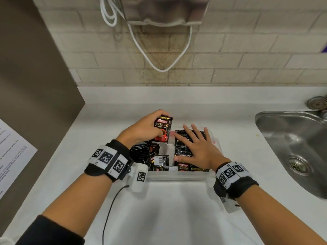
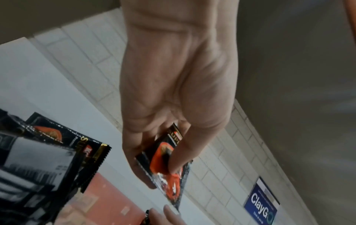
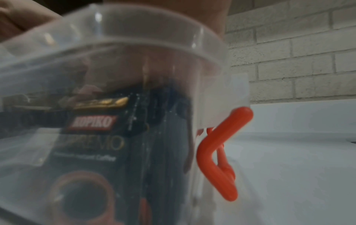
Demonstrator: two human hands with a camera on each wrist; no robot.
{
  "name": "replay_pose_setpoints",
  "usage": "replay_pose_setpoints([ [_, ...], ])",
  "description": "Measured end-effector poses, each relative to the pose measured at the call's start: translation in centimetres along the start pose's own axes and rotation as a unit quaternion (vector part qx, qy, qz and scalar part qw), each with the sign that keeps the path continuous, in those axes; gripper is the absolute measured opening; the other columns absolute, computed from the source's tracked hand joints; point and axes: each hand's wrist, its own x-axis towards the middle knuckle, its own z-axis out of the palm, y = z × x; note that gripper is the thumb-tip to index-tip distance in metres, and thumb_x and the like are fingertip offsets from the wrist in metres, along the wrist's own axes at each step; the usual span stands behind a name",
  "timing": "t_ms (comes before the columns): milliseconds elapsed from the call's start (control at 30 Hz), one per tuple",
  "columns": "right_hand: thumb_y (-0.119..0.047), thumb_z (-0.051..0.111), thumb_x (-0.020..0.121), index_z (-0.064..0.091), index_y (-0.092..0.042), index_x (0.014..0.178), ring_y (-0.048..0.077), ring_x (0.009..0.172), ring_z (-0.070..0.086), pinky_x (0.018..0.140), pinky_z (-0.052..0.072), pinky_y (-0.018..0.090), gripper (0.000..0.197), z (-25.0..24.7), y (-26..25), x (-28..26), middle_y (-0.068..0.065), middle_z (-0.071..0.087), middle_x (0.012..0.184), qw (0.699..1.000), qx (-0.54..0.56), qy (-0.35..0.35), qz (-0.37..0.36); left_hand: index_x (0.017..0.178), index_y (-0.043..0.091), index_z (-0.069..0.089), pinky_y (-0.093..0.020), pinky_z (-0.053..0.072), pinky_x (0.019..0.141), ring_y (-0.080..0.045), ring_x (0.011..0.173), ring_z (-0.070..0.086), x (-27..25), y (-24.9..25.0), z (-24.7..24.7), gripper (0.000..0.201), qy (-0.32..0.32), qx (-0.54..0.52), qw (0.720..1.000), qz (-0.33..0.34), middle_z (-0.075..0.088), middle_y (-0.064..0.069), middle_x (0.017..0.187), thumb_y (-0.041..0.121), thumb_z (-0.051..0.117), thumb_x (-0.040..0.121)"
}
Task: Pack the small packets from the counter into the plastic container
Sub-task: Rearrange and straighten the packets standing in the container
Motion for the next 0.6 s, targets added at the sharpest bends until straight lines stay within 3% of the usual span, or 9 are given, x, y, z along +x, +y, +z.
replay_pose_setpoints([
  [100, -0.091, 0.021, 0.079, -0.017, -0.058, 0.146, 0.026, 0.148, -0.025, 0.116, -0.014, 0.061, 0.084, 0.1, 0.0, 0.0, -0.003, -0.018, 0.164, 1.0, 0.006, 0.005, -0.004, 0.102, 0.028, 0.062, -0.036, 0.055, 0.081, -0.022, 0.095, 0.065, 0.7, 0.2, 0.9, 0.029, 0.042, 0.039, 0.998, 0.004, 0.067, 0.002, 0.101, 0.003, 0.055, 0.091],
  [167, -0.091, 0.021, 0.078, -0.018, -0.058, 0.145, 0.026, 0.149, -0.024, 0.116, -0.014, 0.061, 0.084, 0.1, 0.0, 0.0, -0.003, -0.017, 0.164, 1.0, 0.009, 0.009, -0.005, 0.103, 0.026, 0.065, -0.028, 0.052, 0.076, -0.019, 0.094, 0.065, 1.2, 0.1, 1.3, 0.022, 0.07, 0.101, 0.992, 0.013, 0.068, 0.003, 0.103, 0.008, 0.053, 0.095],
  [267, -0.091, 0.021, 0.078, -0.017, -0.058, 0.146, 0.026, 0.149, -0.023, 0.116, -0.014, 0.061, 0.084, 0.1, 0.0, 0.0, -0.003, -0.015, 0.165, 1.0, 0.009, 0.013, -0.006, 0.11, 0.017, 0.071, -0.025, 0.046, 0.078, -0.019, 0.095, 0.063, 1.9, -0.1, 2.0, 0.025, 0.094, 0.186, 0.978, 0.0, 0.07, -0.003, 0.108, 0.007, 0.052, 0.096],
  [400, -0.092, 0.02, 0.077, -0.014, -0.057, 0.148, 0.025, 0.149, -0.023, 0.116, -0.013, 0.061, 0.086, 0.2, 0.0, 0.0, -0.003, -0.016, 0.164, 1.0, 0.01, 0.011, -0.004, 0.107, 0.011, 0.076, -0.033, 0.052, 0.092, -0.023, 0.103, 0.064, 2.5, -0.3, 3.5, 0.027, 0.096, 0.235, 0.967, -0.036, 0.072, -0.007, 0.109, 0.002, 0.055, 0.093],
  [600, -0.093, 0.027, 0.075, -0.013, -0.039, 0.154, 0.022, 0.151, -0.017, 0.118, -0.008, 0.061, 0.103, 0.2, 0.0, 0.0, -0.006, -0.008, 0.166, 0.999, 0.039, 0.034, 0.004, 0.096, 0.018, 0.066, -0.041, 0.054, 0.089, -0.026, 0.1, 0.062, 3.3, -0.2, 4.3, 0.016, 0.124, 0.296, 0.944, -0.079, 0.066, -0.006, 0.105, 0.004, 0.067, 0.089],
])
